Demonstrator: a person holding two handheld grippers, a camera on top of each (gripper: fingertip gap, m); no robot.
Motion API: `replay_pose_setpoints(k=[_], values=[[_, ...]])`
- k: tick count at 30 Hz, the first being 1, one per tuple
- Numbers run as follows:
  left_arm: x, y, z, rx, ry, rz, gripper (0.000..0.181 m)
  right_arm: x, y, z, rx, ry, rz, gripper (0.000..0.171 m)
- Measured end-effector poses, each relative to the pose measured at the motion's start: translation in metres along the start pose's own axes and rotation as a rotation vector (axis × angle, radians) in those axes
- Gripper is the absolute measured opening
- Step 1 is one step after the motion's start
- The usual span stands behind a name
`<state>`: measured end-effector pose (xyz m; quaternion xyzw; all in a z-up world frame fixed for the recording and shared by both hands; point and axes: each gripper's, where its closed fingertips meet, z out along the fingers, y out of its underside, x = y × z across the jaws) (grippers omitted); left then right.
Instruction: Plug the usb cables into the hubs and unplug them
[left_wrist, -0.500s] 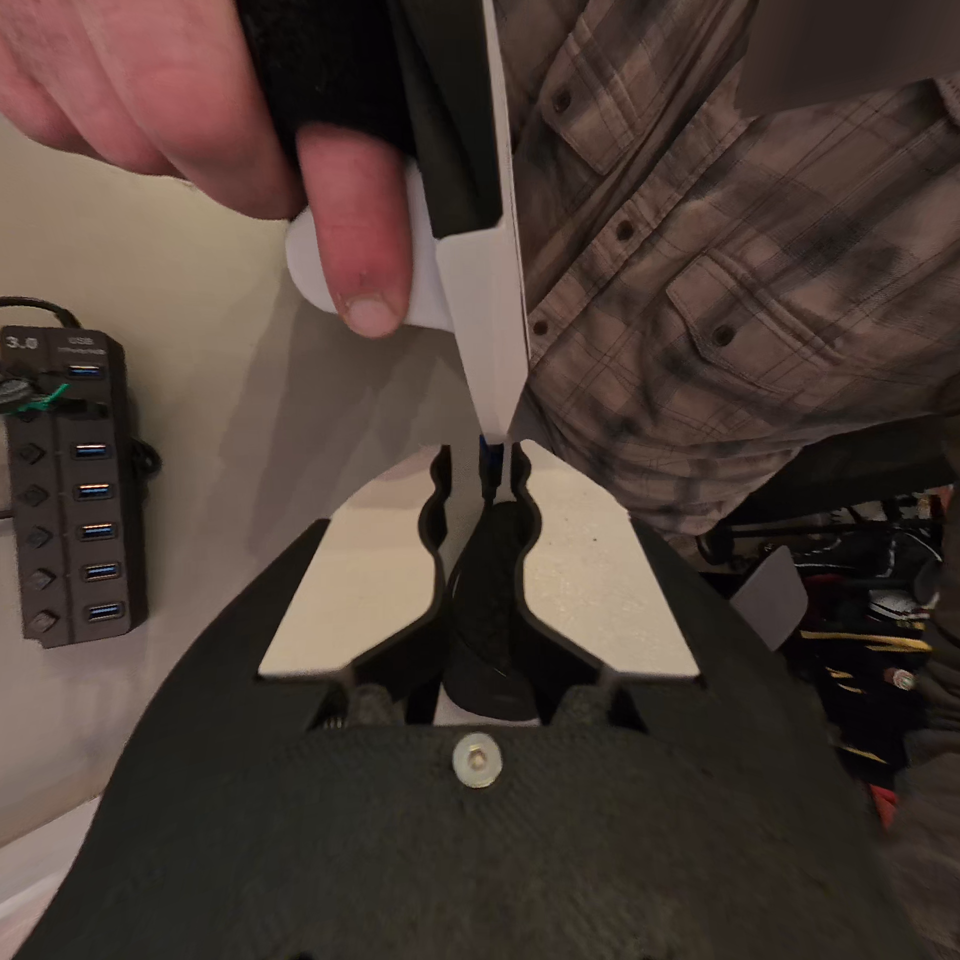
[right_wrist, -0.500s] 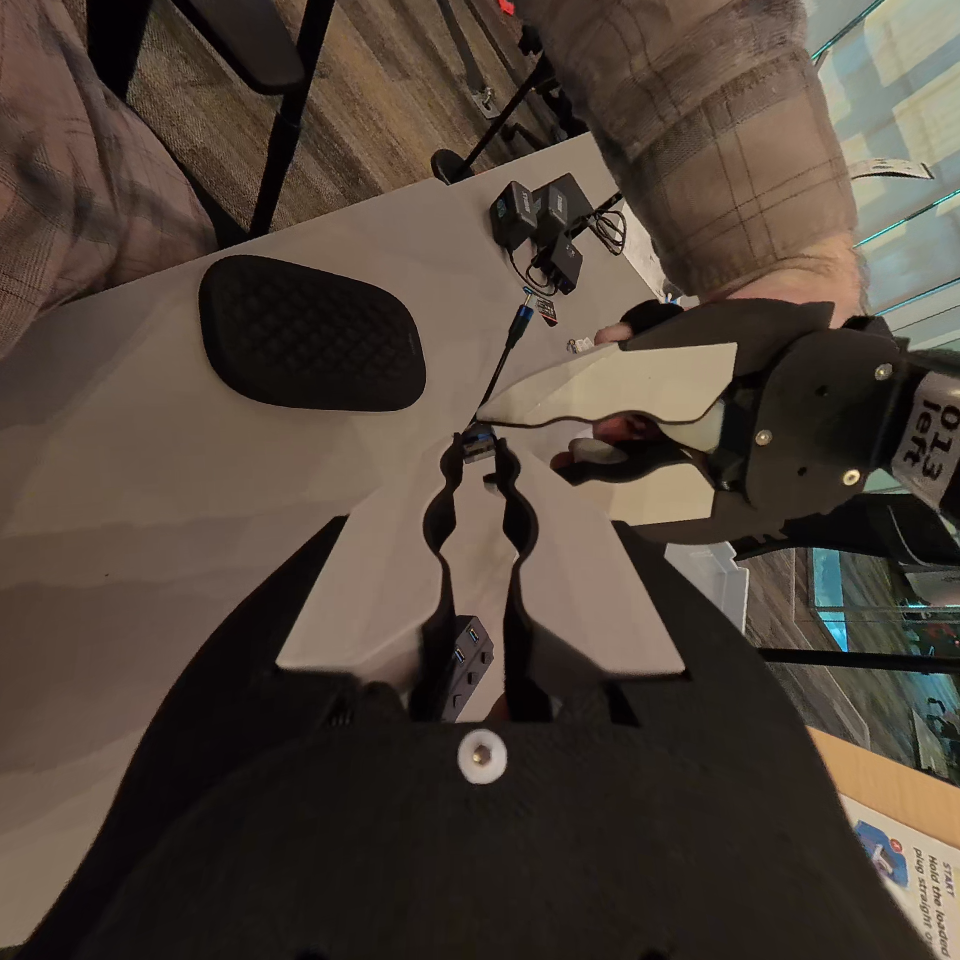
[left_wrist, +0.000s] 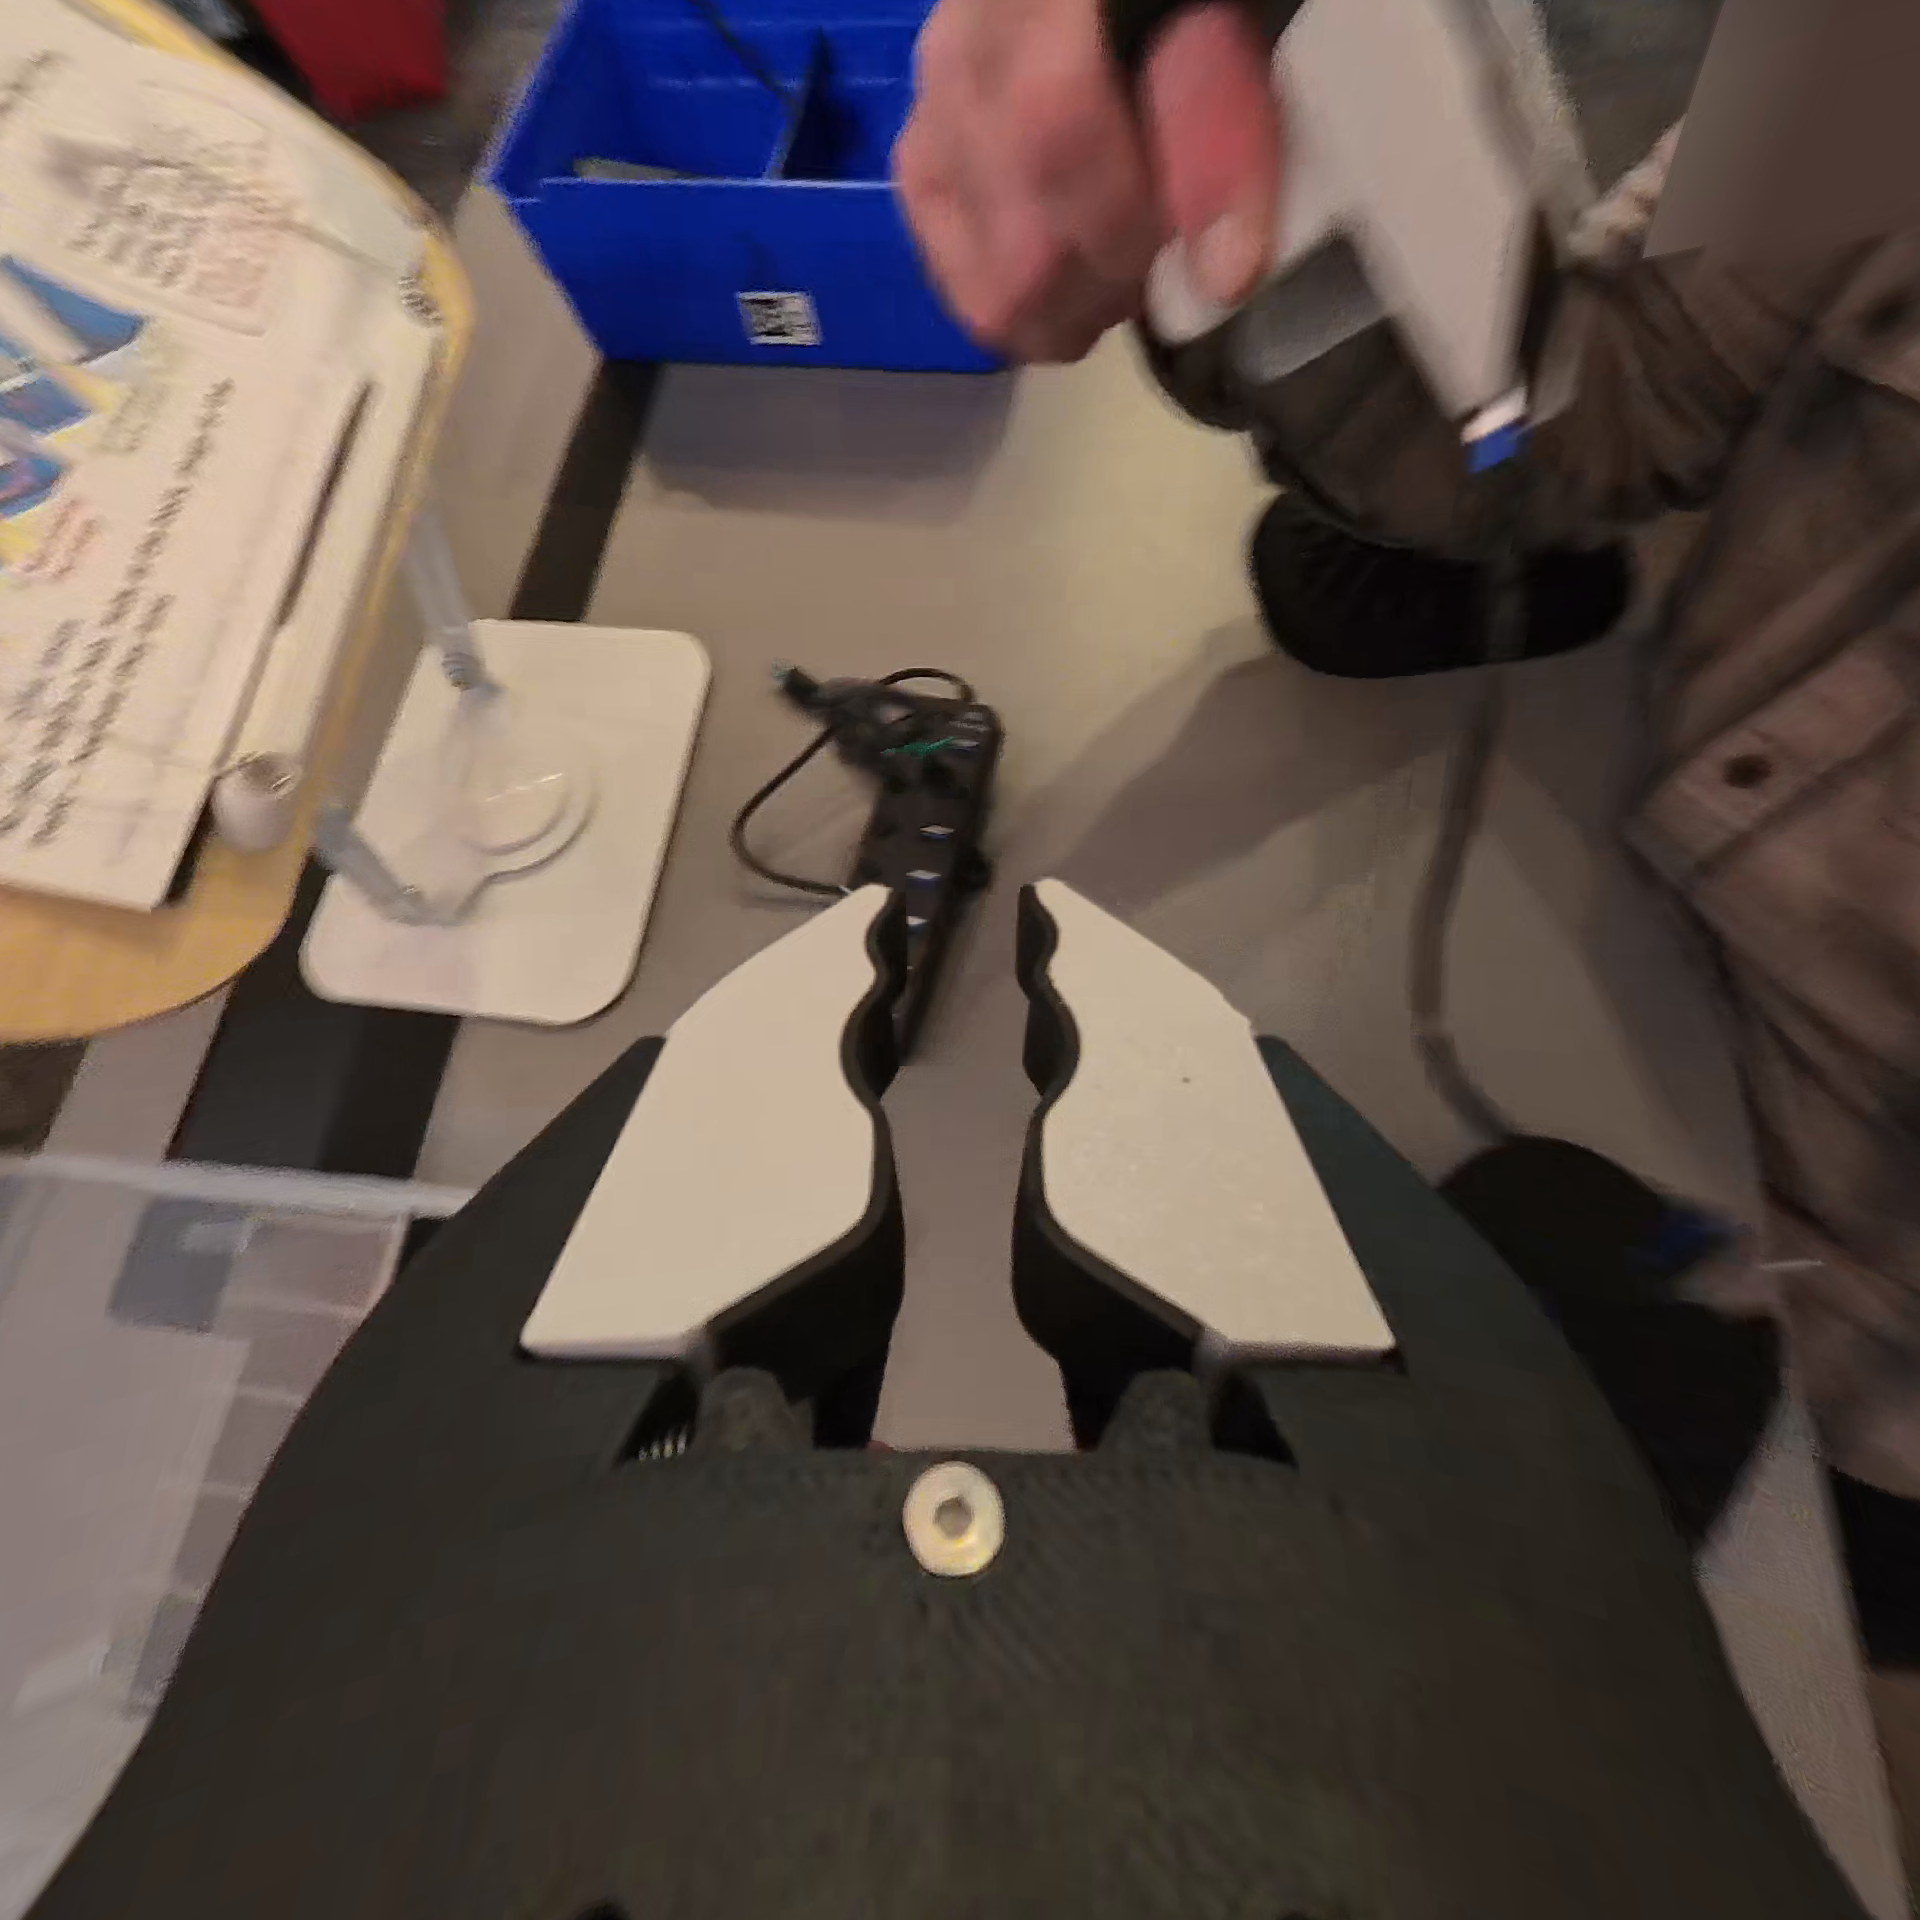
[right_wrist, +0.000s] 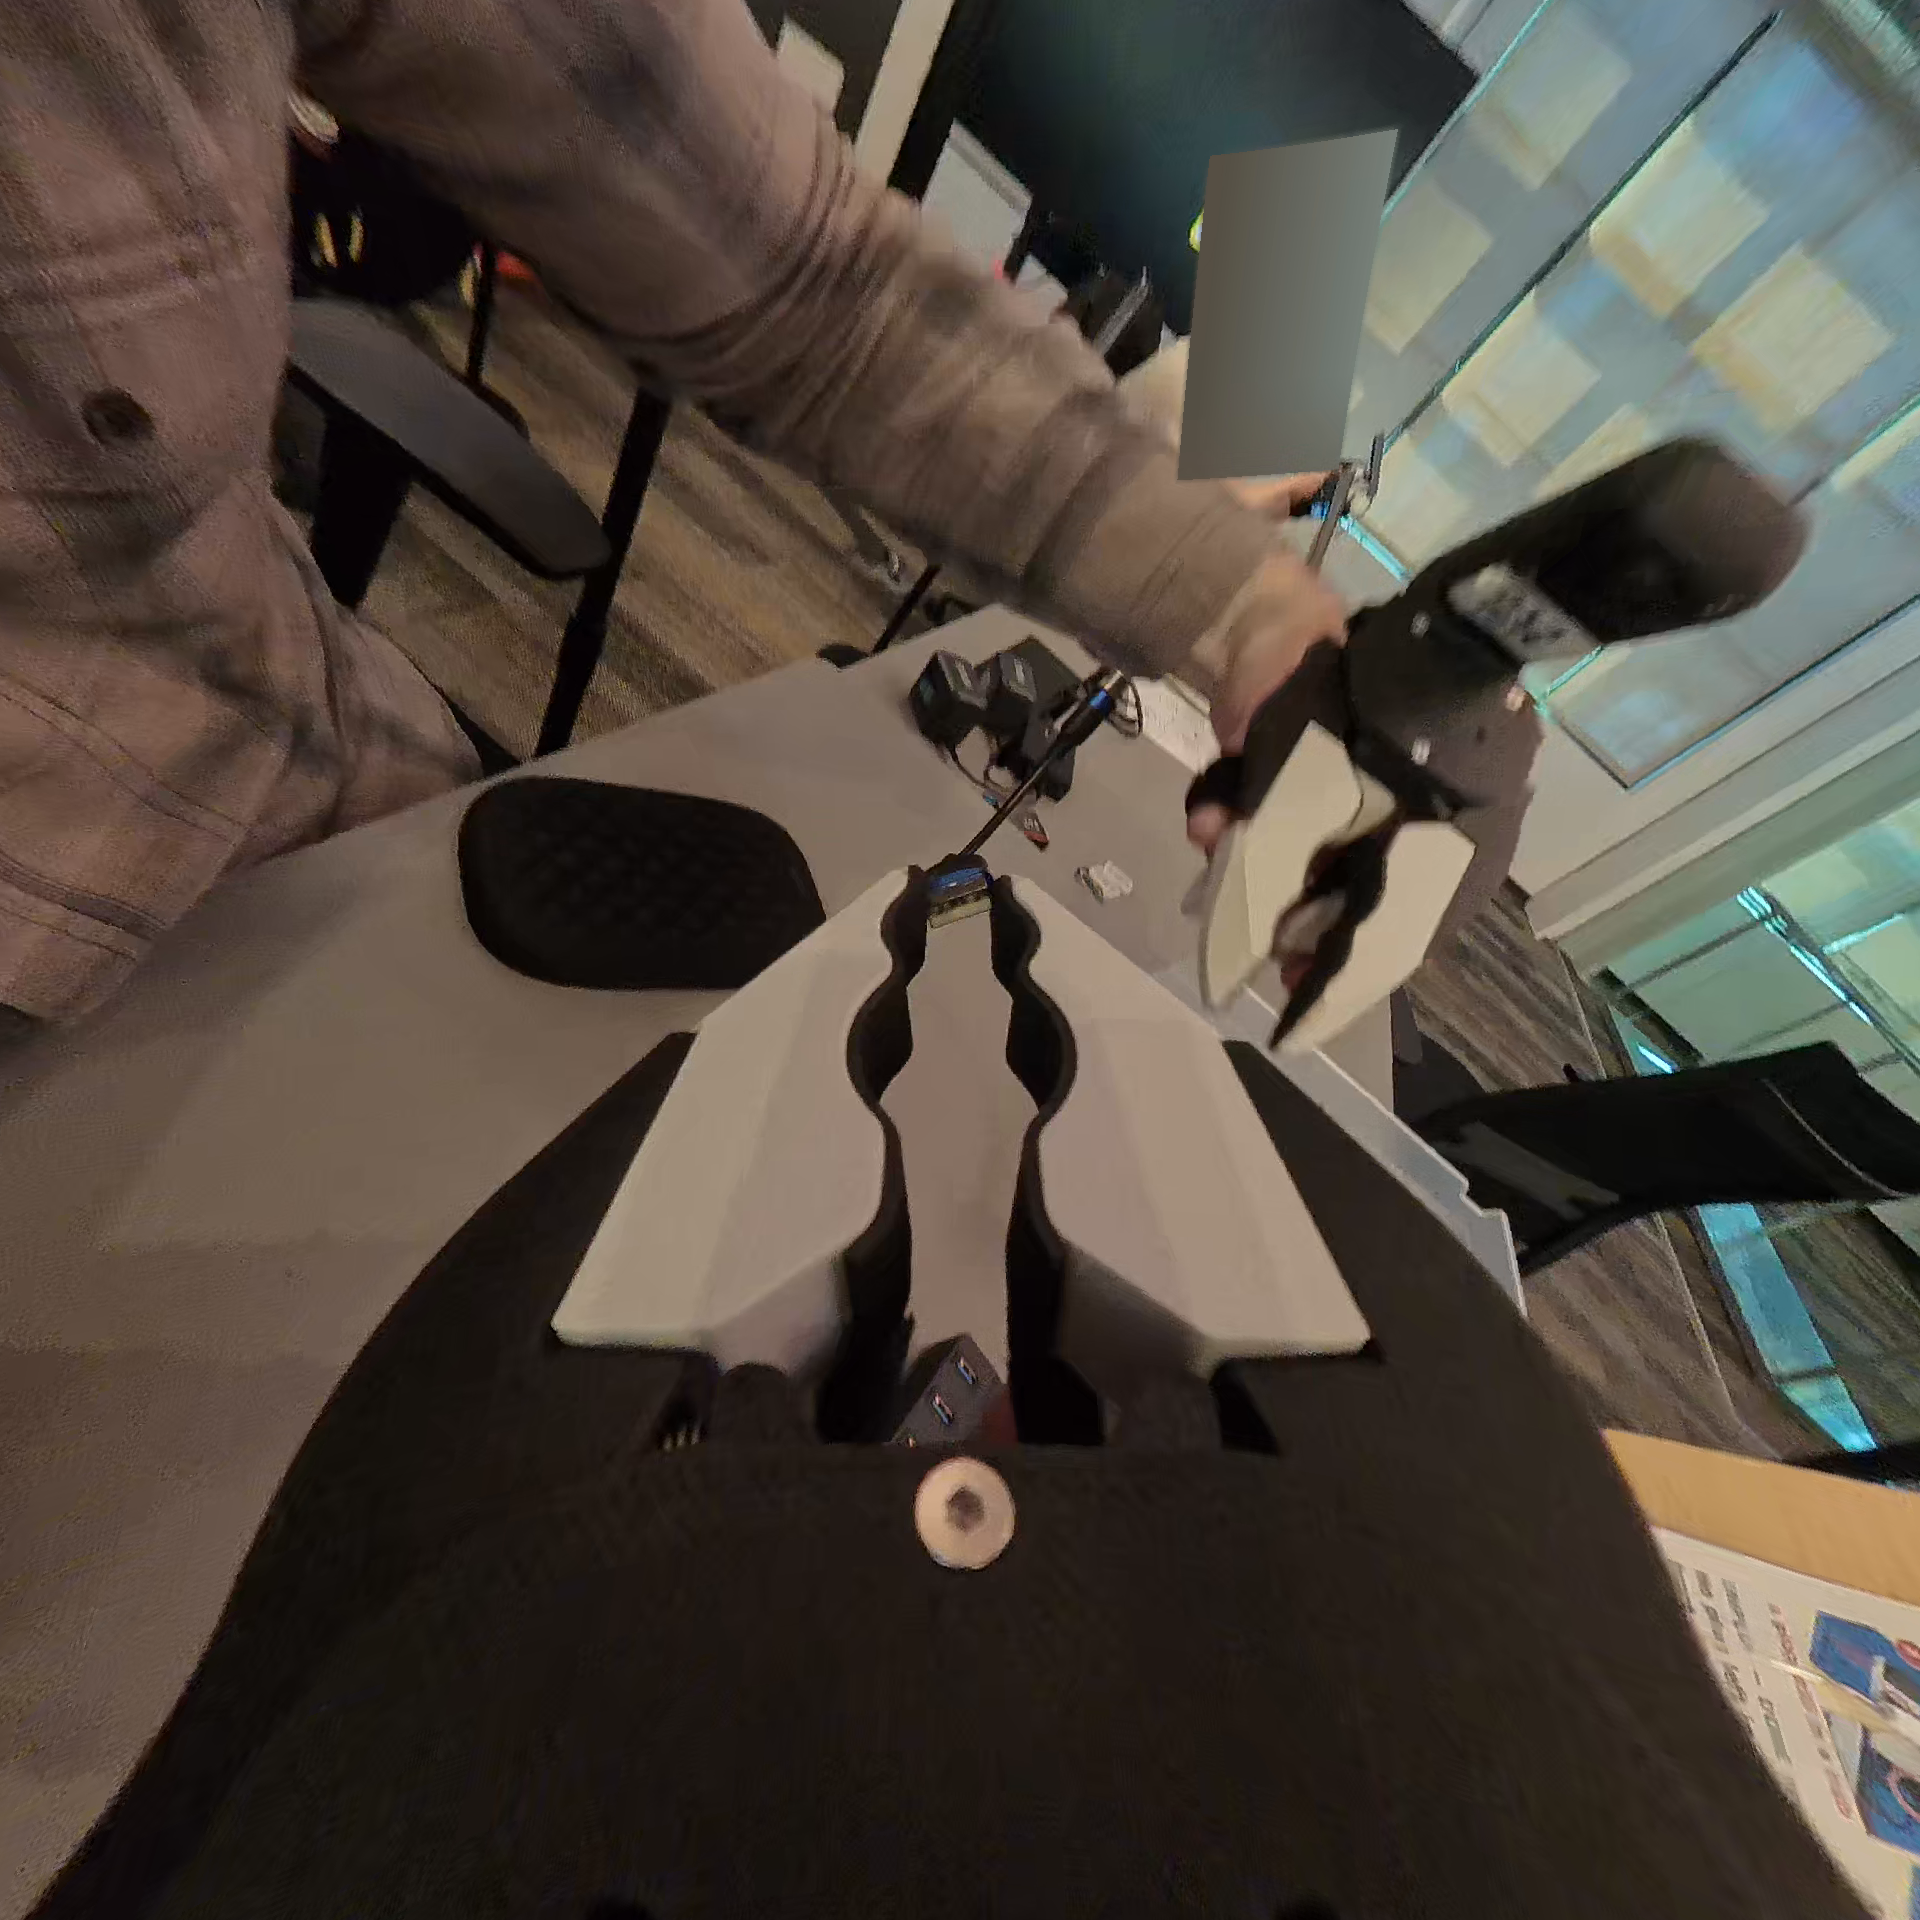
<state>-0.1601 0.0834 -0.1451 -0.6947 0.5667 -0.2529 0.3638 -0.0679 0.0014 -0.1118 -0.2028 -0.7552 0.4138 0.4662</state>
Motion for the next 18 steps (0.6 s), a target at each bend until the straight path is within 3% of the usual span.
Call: replay_pose_setpoints(k=[5, 10, 18], values=[[-0.024, 0.030, 0.026, -0.038, -0.197, 0.061, 0.033, 0.011, -0.020, -0.014, 0.150, 0.049, 0.013, 0.010], [0.001, 0.000, 0.060, 0.172, -0.278, 0.147, 0.041, 0.028, -0.014, -0.027, 0.220, 0.105, 0.094, 0.010], [0.030, -0.055, 0.052, 0.474, -0.403, 0.224, 0.053, 0.040, 0.007, -0.037, 0.192, 0.136, 0.201, 0.010]])
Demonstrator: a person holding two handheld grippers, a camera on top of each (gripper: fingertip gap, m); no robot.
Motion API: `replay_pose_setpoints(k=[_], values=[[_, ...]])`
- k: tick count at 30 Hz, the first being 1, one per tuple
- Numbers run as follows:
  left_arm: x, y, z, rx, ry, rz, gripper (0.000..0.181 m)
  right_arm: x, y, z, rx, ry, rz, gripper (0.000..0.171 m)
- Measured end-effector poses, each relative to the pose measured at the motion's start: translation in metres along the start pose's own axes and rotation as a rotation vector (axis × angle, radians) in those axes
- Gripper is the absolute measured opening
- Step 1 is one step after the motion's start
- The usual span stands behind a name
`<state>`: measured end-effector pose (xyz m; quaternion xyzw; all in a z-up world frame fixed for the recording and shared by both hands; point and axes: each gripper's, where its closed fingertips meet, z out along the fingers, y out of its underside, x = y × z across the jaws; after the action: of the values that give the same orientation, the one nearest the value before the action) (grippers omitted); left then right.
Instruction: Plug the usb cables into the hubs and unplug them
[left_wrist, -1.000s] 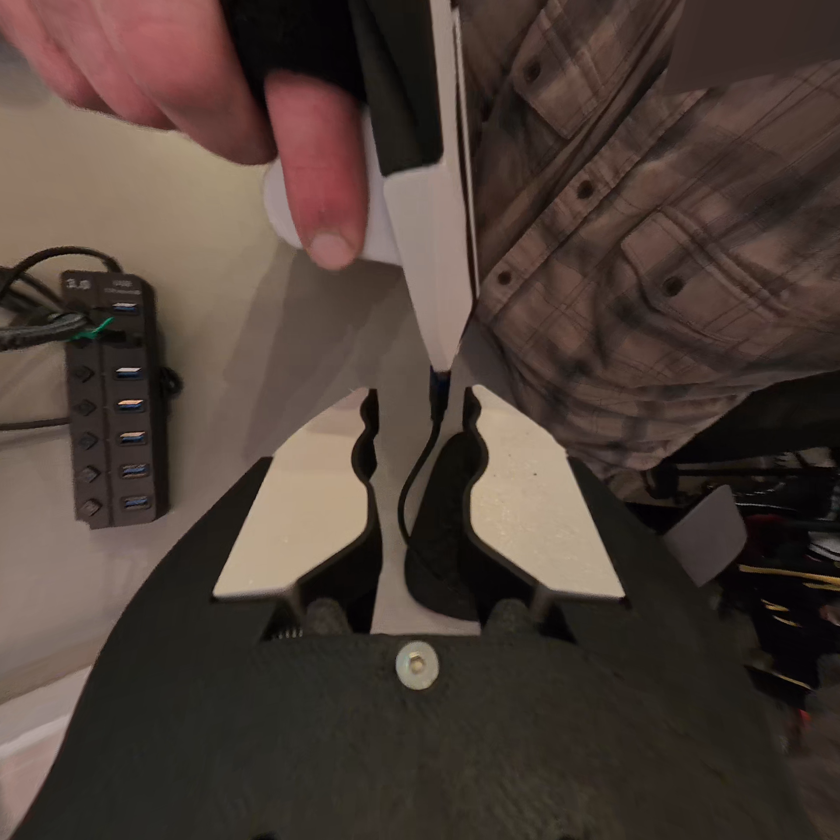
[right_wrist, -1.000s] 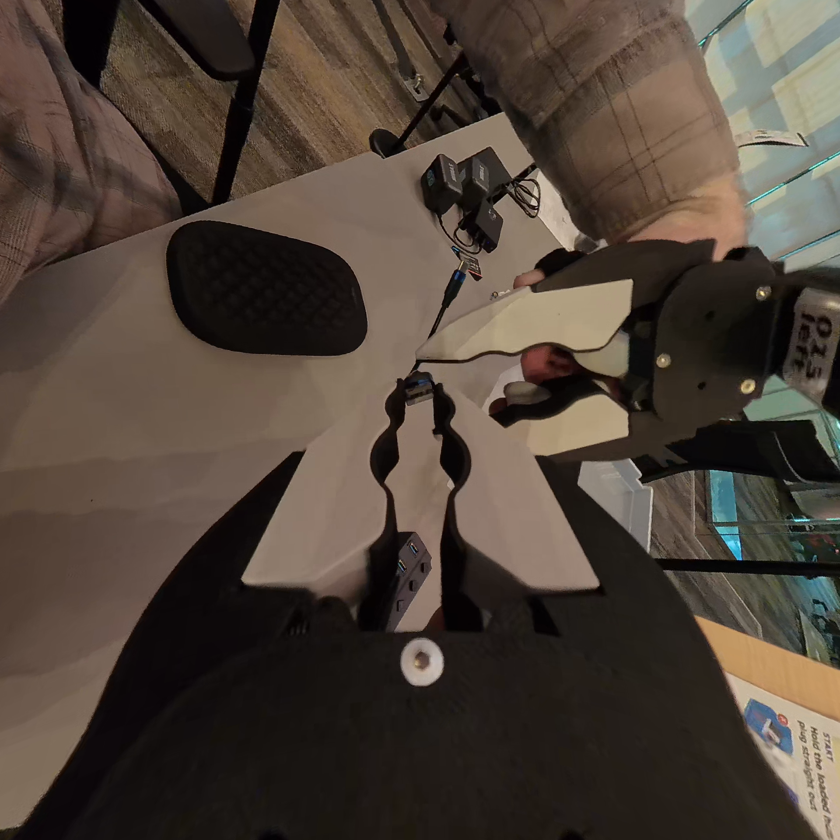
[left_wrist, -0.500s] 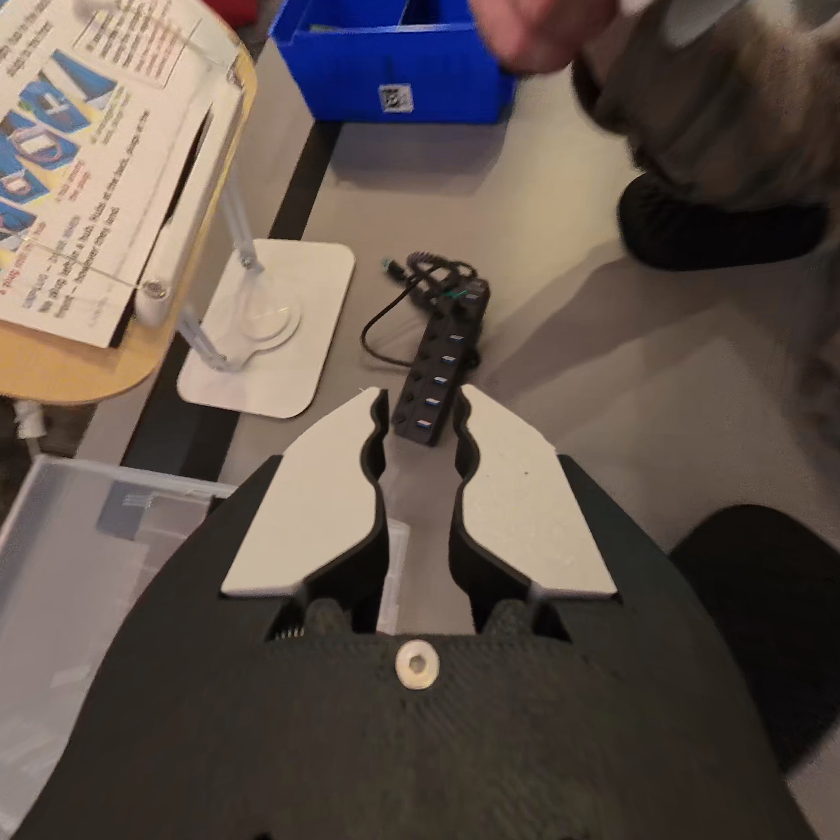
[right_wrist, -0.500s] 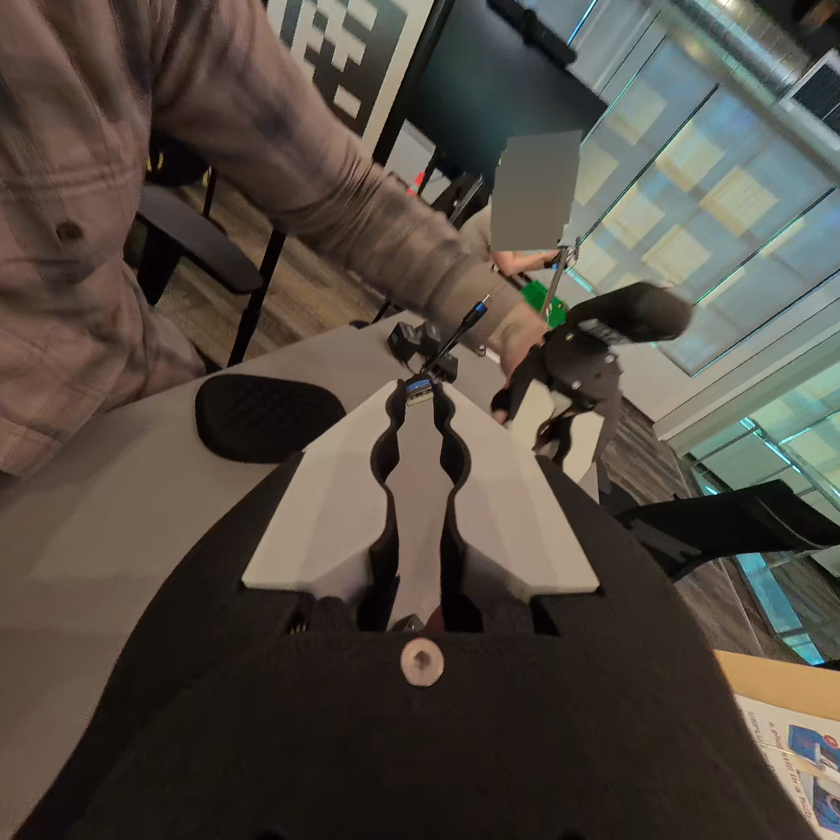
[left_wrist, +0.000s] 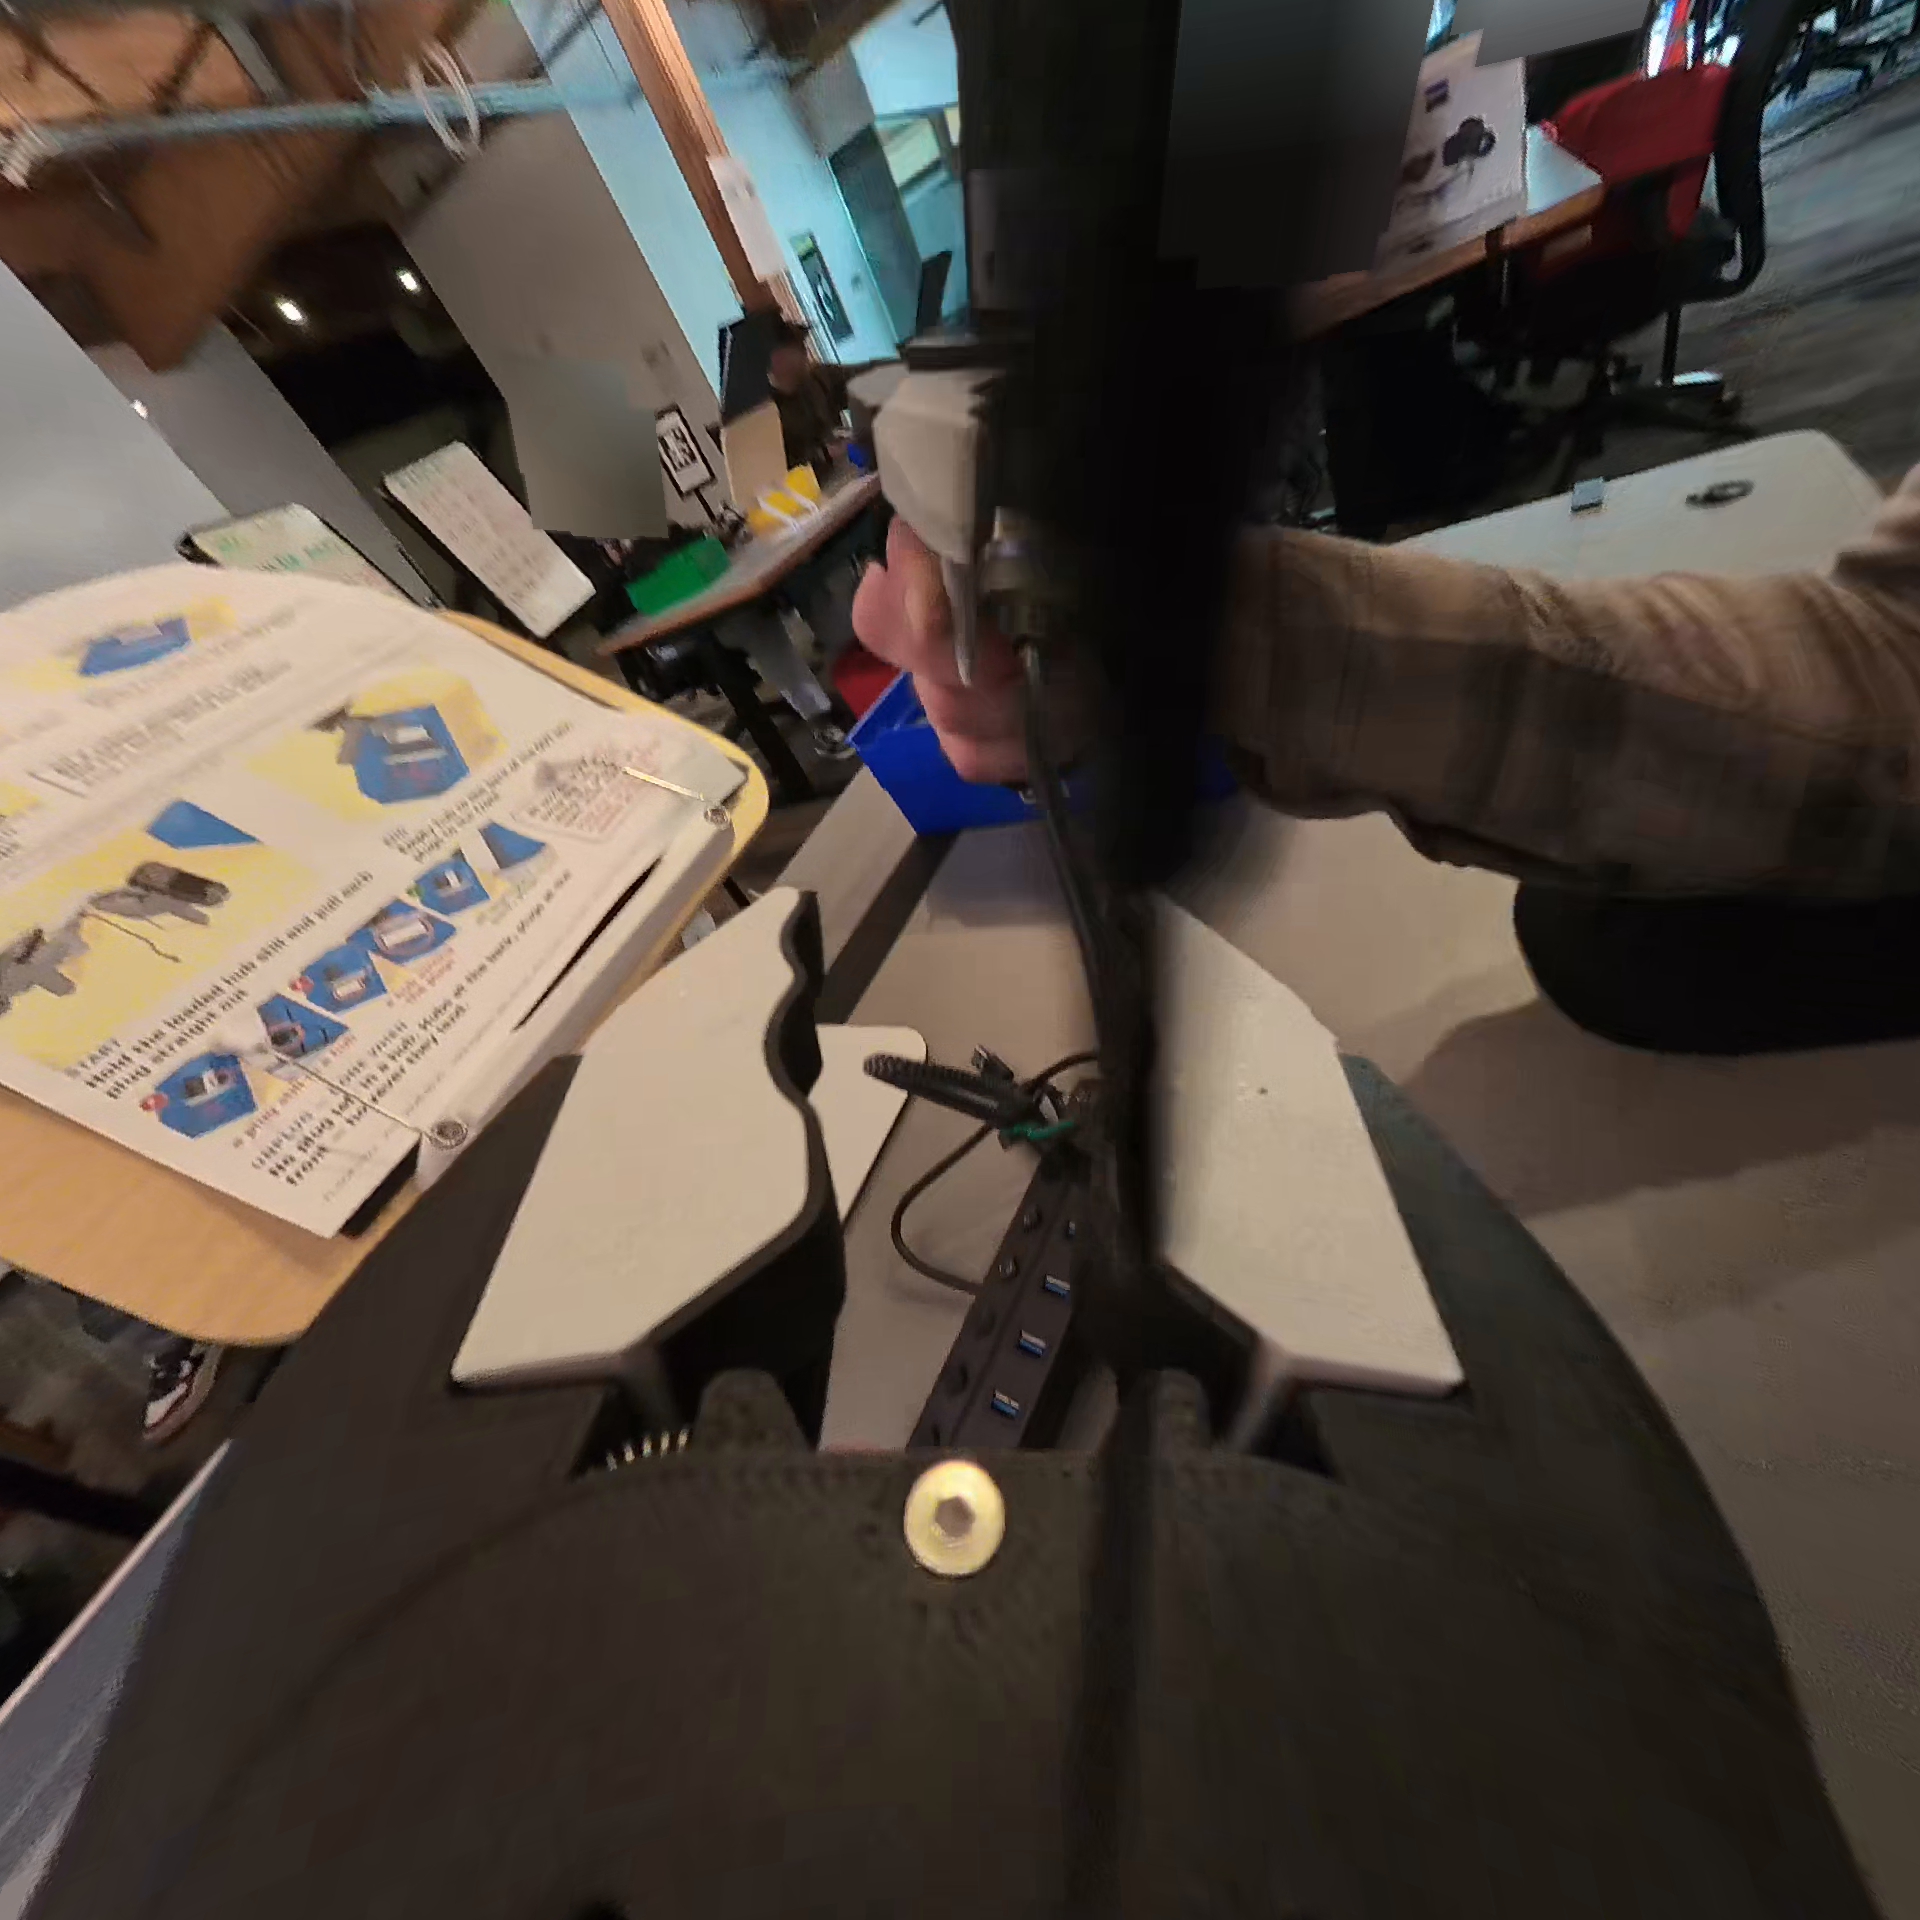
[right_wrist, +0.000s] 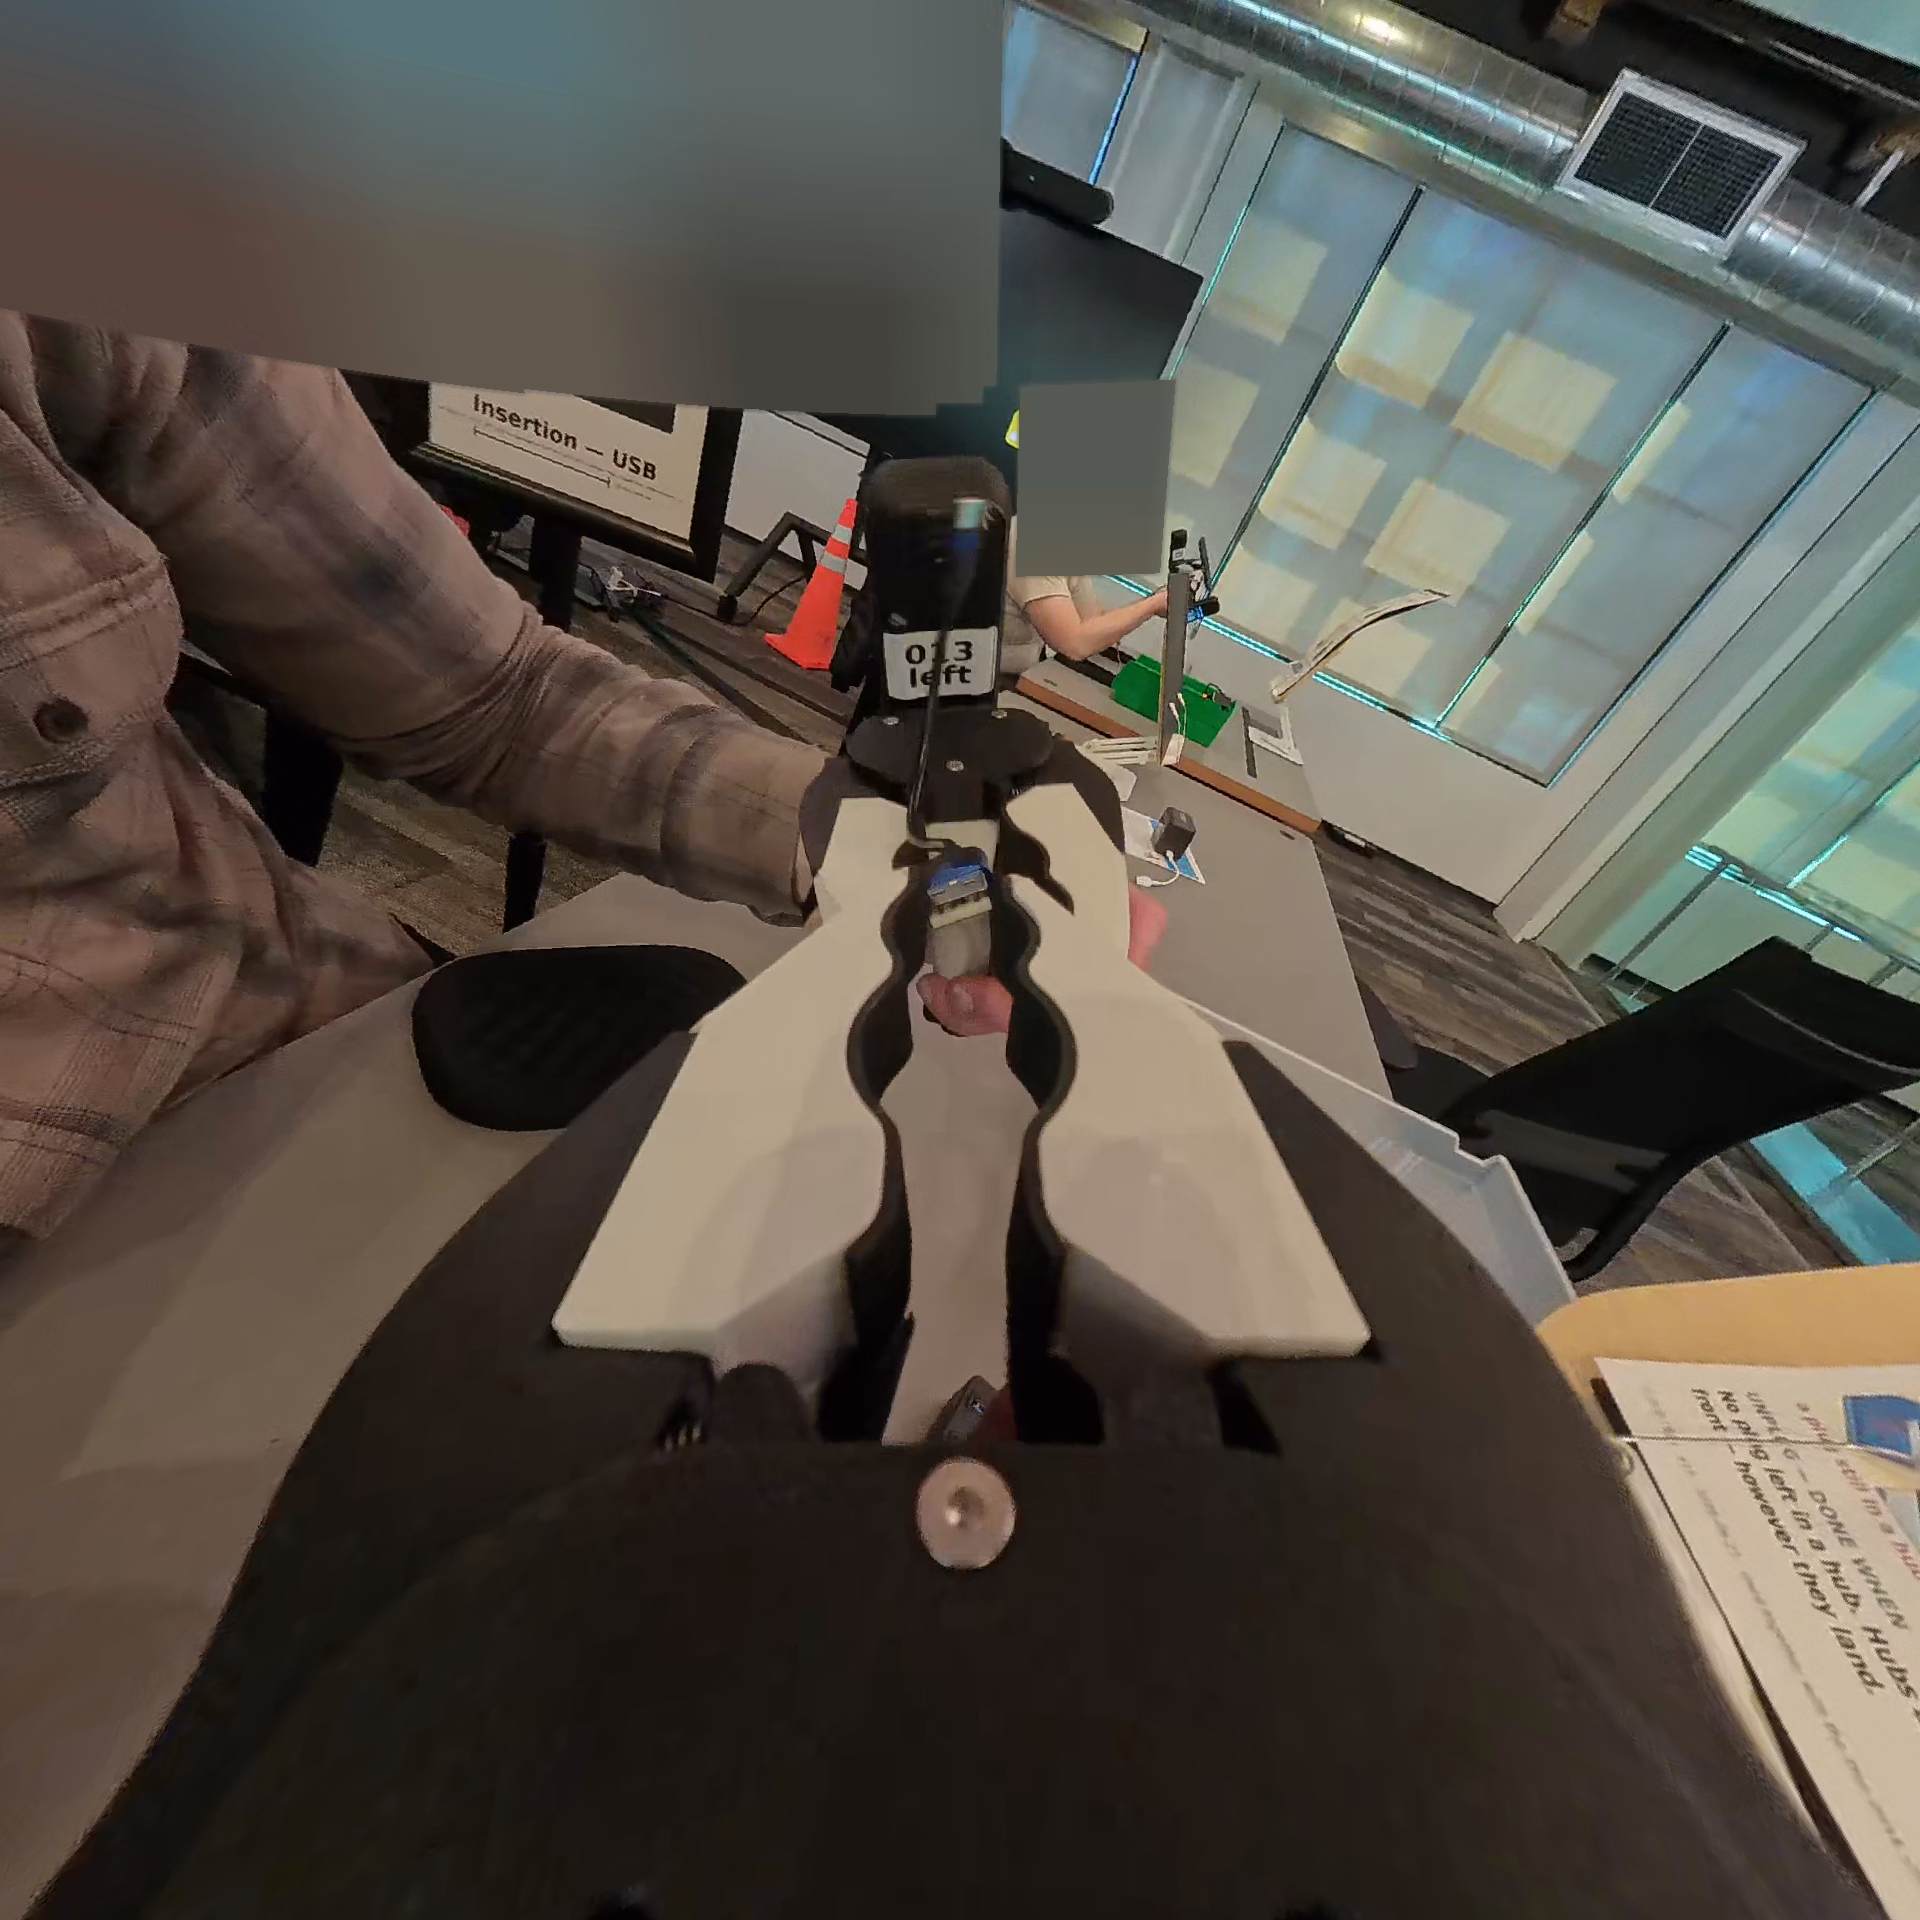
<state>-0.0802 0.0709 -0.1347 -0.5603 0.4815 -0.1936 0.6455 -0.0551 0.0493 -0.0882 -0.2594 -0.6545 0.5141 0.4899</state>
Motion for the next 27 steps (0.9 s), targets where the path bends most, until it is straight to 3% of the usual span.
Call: replay_pose_setpoints(k=[10, 27], values=[[0.009, -0.048, 0.007, 0.128, -0.077, 0.138, 0.029, 0.001, 0.007, 0.001, -0.019, -0.027, 0.101, 0.010], [0.004, -0.050, 0.015, 0.128, -0.148, 0.200, 0.015, 0.004, -0.003, -0.005, 0.115, -0.065, 0.179, 0.010]])
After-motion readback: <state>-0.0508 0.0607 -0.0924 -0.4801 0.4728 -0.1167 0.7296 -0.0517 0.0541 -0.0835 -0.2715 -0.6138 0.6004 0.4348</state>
